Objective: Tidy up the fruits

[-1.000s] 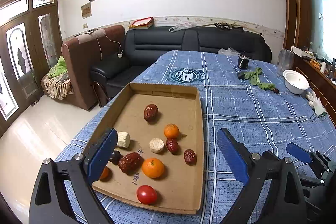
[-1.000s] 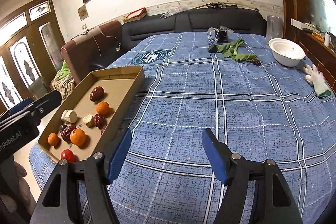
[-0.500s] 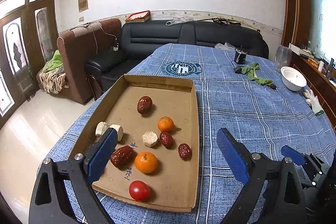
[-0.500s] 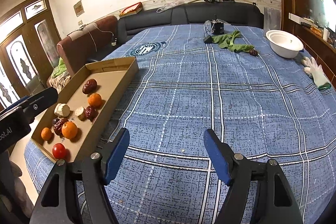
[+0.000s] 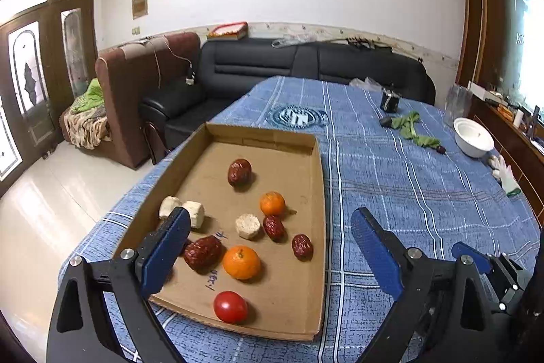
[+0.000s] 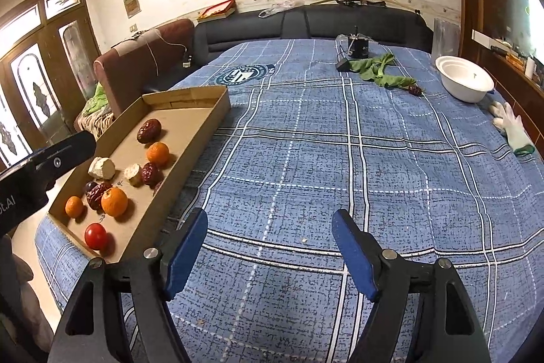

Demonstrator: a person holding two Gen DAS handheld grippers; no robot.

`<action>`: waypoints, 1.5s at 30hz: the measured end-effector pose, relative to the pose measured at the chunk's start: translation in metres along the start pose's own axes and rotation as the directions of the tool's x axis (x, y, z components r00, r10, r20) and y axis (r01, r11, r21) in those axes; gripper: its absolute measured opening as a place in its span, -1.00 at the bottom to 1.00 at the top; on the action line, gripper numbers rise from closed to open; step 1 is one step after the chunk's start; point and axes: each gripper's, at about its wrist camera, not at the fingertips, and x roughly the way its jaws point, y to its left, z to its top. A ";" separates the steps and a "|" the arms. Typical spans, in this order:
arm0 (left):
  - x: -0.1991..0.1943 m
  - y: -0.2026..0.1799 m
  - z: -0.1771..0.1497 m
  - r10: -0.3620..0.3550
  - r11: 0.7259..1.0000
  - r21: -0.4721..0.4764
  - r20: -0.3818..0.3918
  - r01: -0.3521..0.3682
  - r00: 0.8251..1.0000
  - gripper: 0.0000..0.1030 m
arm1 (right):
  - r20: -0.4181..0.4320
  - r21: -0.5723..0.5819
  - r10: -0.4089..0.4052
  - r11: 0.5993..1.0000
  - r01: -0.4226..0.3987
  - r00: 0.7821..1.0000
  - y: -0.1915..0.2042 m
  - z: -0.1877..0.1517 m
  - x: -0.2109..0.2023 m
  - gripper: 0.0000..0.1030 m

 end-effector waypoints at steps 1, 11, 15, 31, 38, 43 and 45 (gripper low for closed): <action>-0.004 0.001 0.000 0.006 1.000 -0.003 0.018 -0.006 1.000 0.85 | 0.003 -0.007 0.000 1.000 0.000 1.000 0.002 0.000 -0.002 0.57; -0.045 0.014 -0.002 0.176 0.983 -0.074 0.161 -0.166 0.971 1.00 | 0.056 -0.099 0.020 0.995 -0.014 0.998 0.028 -0.003 -0.021 0.67; -0.044 0.016 -0.004 0.138 0.989 -0.062 0.144 -0.131 0.980 1.00 | 0.055 -0.116 0.032 0.993 -0.026 0.998 0.035 -0.003 -0.023 0.70; -0.006 0.035 -0.019 0.062 0.991 -0.119 -0.033 -0.066 0.998 1.00 | 0.025 -0.176 0.033 0.984 -0.028 0.999 0.055 -0.004 -0.013 0.75; 0.005 0.036 -0.023 0.058 0.991 -0.121 -0.064 -0.065 0.996 1.00 | 0.016 -0.201 0.035 0.979 -0.031 0.999 0.063 -0.004 -0.008 0.75; 0.007 0.037 -0.023 0.054 0.990 -0.126 -0.073 -0.063 0.996 1.00 | 0.010 -0.218 0.042 0.975 -0.039 0.999 0.068 -0.005 -0.005 0.76; 0.007 0.037 -0.023 0.056 0.990 -0.125 -0.069 -0.065 0.996 1.00 | 0.007 -0.228 0.047 0.973 -0.045 0.999 0.070 -0.005 -0.004 0.76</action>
